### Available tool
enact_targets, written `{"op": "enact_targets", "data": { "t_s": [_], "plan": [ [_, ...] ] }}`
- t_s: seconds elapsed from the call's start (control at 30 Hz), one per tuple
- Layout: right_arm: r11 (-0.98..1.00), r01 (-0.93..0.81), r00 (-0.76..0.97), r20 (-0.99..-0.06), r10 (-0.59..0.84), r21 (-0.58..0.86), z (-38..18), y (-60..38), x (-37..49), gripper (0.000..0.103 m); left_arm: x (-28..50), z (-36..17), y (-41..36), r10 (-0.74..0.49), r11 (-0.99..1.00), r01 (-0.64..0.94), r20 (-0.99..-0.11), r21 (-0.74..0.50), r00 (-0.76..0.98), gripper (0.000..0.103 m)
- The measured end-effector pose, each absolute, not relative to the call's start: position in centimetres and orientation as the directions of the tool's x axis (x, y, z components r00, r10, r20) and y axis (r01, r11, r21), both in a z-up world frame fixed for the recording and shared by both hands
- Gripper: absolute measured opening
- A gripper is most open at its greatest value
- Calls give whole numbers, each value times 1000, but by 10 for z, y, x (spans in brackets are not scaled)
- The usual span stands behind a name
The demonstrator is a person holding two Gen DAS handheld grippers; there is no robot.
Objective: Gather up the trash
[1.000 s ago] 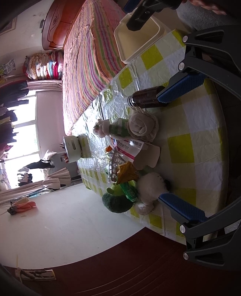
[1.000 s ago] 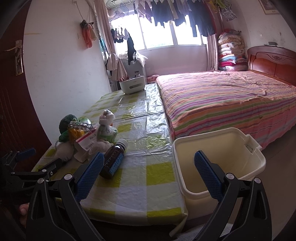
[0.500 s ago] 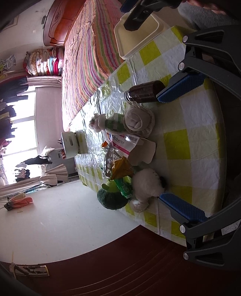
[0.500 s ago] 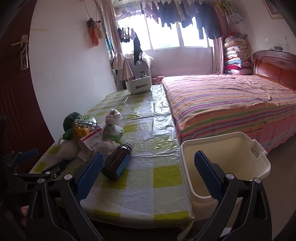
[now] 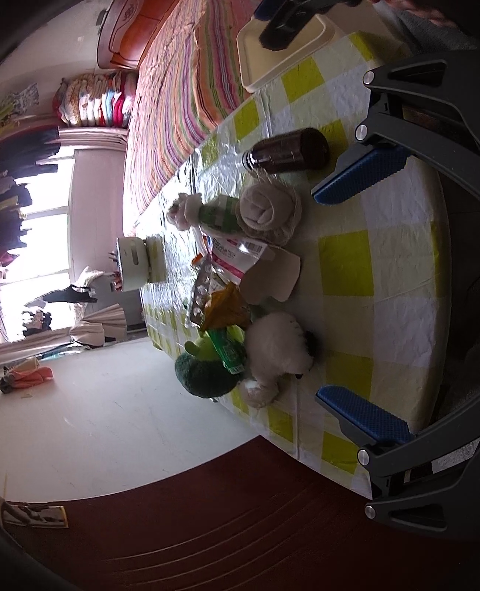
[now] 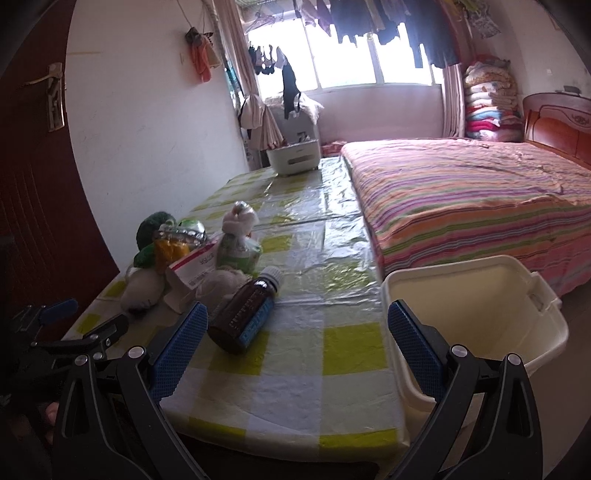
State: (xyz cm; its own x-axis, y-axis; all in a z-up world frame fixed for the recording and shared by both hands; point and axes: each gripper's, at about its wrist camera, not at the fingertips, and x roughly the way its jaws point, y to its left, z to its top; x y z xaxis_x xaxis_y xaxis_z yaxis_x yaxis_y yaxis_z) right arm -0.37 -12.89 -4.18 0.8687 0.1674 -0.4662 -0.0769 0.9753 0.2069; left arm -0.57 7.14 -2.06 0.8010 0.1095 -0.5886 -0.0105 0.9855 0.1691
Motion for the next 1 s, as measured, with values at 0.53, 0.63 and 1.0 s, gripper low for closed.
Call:
{"op": "enact_targets", "data": {
  "t_s": [0.53, 0.63, 1.0],
  "plan": [
    [976, -141, 848, -488, 205, 165, -34, -101, 17, 97, 2, -24, 81, 130, 985, -34, -608, 167, 783, 96],
    [976, -147, 842, -496, 210, 163, -38, -98, 18, 97, 3, -24, 81, 129, 986, -33, -608, 166, 783, 96],
    [978, -119, 815, -546, 195, 171, -42, -101, 27, 97, 2, -23, 81, 121, 987, -29, -607, 159, 785, 96]
  ]
}}
